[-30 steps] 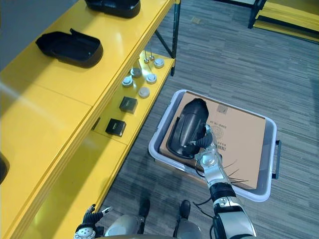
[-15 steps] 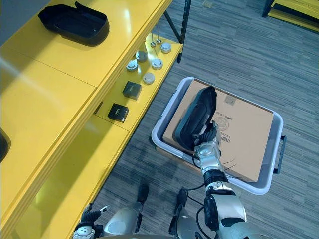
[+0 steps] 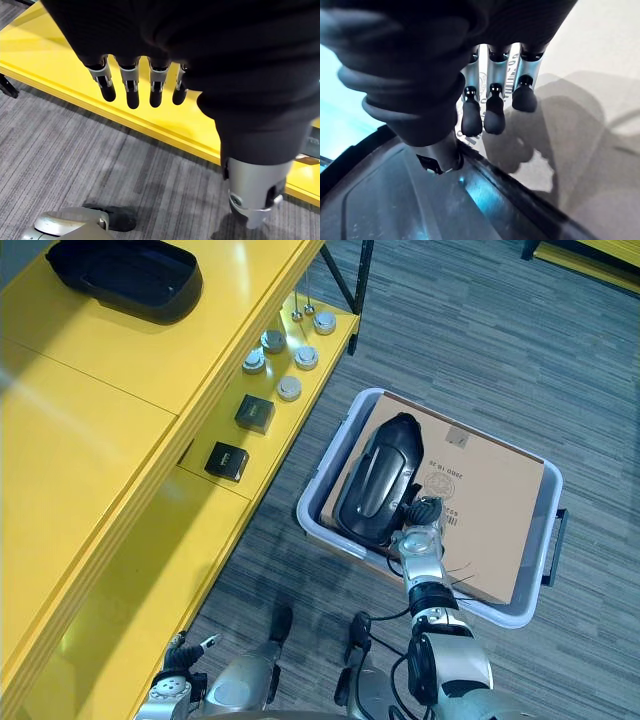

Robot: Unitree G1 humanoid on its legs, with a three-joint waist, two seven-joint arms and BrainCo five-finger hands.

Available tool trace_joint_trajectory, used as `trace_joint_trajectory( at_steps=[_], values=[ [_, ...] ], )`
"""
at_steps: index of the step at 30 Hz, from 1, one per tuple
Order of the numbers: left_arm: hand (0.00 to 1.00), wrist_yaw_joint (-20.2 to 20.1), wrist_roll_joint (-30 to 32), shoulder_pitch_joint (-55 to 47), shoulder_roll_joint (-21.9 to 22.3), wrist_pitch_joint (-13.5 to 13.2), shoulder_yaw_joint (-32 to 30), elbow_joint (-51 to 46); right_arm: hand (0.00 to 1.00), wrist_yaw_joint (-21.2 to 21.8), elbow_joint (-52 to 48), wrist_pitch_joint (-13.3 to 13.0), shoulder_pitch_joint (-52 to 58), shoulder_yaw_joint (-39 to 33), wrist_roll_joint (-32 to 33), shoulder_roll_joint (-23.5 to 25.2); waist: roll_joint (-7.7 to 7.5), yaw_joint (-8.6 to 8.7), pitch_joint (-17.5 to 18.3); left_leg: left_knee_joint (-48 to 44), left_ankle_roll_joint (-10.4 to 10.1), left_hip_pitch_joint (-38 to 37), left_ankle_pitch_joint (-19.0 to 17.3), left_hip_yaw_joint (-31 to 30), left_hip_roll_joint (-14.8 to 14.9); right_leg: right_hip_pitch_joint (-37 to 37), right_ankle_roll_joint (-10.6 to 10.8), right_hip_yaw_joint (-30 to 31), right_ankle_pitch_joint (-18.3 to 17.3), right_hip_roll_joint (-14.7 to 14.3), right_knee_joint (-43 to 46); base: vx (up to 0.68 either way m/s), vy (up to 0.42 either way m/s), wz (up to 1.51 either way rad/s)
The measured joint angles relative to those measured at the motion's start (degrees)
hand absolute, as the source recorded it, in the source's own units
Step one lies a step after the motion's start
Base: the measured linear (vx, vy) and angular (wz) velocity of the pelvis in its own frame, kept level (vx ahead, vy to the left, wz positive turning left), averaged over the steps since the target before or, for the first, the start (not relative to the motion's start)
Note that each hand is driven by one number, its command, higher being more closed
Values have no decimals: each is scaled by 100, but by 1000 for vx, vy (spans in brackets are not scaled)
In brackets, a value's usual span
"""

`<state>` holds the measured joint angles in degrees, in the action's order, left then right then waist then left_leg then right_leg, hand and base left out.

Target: Walk over and take plastic housings, then place them on the shelf

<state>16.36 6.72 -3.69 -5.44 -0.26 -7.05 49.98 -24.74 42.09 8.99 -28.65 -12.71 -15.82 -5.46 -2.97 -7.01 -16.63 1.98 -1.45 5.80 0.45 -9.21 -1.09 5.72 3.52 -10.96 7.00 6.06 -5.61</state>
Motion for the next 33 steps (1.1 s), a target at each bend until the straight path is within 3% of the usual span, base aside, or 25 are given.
trace_joint_trajectory(
  at_steps=[6, 15, 23, 29, 33],
  values=[
    [0, -10, 3, -8, -32, 14, -17, -2, 100, -41, -1056, -4, 648, -75, 5, 52, -7, 39, 5, -7, 0, -57, 0, -4, -1, -55, 3, 6, -1, 2, 0, 0, 0, 0],
    [0, -9, 26, -103, 30, 120, 31, -437, 100, -405, -2614, -74, 1522, -453, -8, 68, -13, 252, 149, -29, 0, -167, -1, -22, -6, -174, 17, 2, -10, 7, -2, 0, 0, 0],
    [0, 32, 38, -448, 204, 78, 724, -2391, 100, -547, -3830, -324, 2079, -465, -95, 69, 38, 323, 522, -89, 26, -180, -54, 15, 31, -176, 31, 71, -22, 8, -2, -12, -2, -4],
    [0, 135, -210, -610, 329, -196, 1004, -4349, 100, -546, -4825, -448, 2195, -179, -298, 140, 119, 355, 636, -89, 44, -276, -66, 92, 13, -245, 28, 82, -26, 6, -3, -8, 3, -4],
    [0, 174, -438, -578, 340, -373, 1320, -5358, 100, -528, -5479, -693, 2236, 373, -524, 252, 148, 473, 758, -89, 57, -336, -74, 151, 14, -277, 28, 148, -26, 5, -3, 2, 4, -7]
  ],
)
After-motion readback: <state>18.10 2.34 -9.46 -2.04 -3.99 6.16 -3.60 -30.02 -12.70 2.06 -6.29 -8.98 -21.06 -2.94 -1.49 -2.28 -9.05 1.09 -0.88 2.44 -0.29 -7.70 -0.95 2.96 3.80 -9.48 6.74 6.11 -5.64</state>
